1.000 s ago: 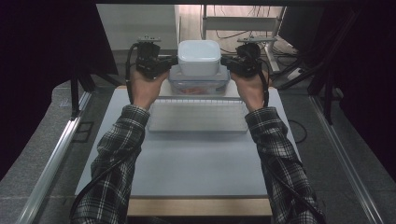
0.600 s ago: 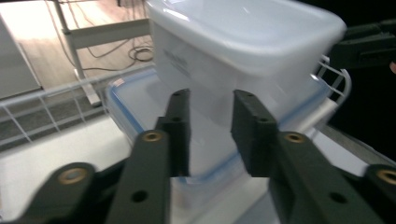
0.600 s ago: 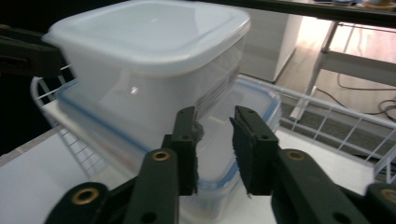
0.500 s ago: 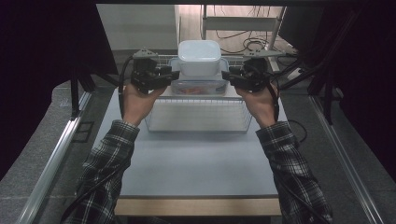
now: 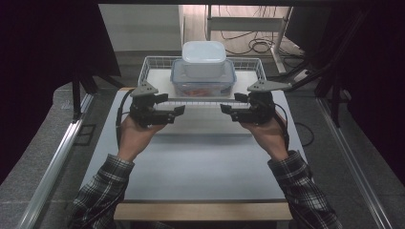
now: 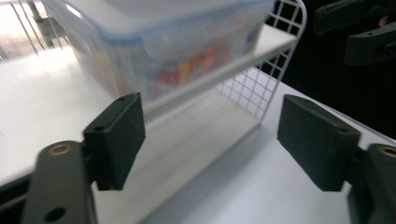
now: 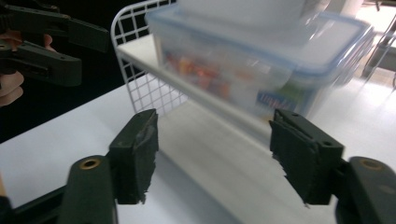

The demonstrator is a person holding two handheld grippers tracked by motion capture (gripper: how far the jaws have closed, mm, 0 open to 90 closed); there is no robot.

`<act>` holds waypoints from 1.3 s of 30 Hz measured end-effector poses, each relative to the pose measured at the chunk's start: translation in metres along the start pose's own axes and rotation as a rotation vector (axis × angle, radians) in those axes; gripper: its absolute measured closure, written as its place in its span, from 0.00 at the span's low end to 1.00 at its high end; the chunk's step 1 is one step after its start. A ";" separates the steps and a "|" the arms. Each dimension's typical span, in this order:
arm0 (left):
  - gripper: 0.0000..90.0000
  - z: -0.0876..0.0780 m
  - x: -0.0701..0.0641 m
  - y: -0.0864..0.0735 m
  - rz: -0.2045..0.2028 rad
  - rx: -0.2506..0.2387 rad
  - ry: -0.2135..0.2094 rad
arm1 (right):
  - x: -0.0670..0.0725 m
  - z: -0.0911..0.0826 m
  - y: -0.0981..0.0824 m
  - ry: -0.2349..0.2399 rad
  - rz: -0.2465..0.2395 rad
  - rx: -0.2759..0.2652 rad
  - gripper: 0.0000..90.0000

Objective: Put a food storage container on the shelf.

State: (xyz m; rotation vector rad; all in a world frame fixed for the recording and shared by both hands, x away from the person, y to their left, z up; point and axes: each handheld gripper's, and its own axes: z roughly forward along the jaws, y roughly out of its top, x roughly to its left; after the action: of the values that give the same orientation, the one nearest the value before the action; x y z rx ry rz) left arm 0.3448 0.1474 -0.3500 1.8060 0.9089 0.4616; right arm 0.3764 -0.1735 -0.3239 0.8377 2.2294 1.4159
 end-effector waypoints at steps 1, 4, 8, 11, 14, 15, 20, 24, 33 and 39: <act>0.21 -0.001 -0.002 -0.004 0.003 0.001 -0.002 | 0.001 0.000 -0.003 0.004 -0.002 0.005 0.32; 0.19 -0.002 -0.006 -0.016 0.008 0.012 -0.007 | 0.004 -0.001 -0.015 0.009 -0.011 0.019 0.27; 0.15 -0.003 -0.011 -0.030 0.014 0.035 -0.006 | 0.007 0.000 -0.030 0.015 -0.018 0.040 0.22; 0.14 -0.001 -0.013 -0.040 0.020 0.051 -0.001 | 0.010 0.000 -0.039 0.019 -0.022 0.045 0.19; 0.12 0.001 -0.015 -0.050 0.017 0.060 -0.007 | 0.014 0.002 -0.048 0.014 -0.032 0.054 0.17; 0.12 0.002 -0.016 -0.053 0.020 0.063 -0.004 | 0.014 0.003 -0.050 0.013 -0.035 0.056 0.17; 0.10 0.006 -0.017 -0.067 0.016 0.076 0.000 | 0.016 0.006 -0.064 0.020 -0.023 0.068 0.15; 0.09 0.009 -0.018 -0.079 -0.009 0.074 -0.018 | 0.015 0.009 -0.075 0.022 -0.016 0.075 0.13; 0.05 0.018 -0.022 -0.096 0.002 0.123 -0.027 | 0.014 0.011 -0.095 0.022 0.008 0.090 0.07; 0.02 0.019 -0.024 -0.105 0.003 0.123 -0.051 | 0.013 0.009 -0.106 0.028 0.029 0.103 0.01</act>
State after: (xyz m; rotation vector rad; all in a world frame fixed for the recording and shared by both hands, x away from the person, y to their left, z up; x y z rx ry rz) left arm 0.3034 0.1381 -0.4513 1.9221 0.9161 0.3661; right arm 0.3419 -0.1922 -0.4236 0.8916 2.3370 1.3431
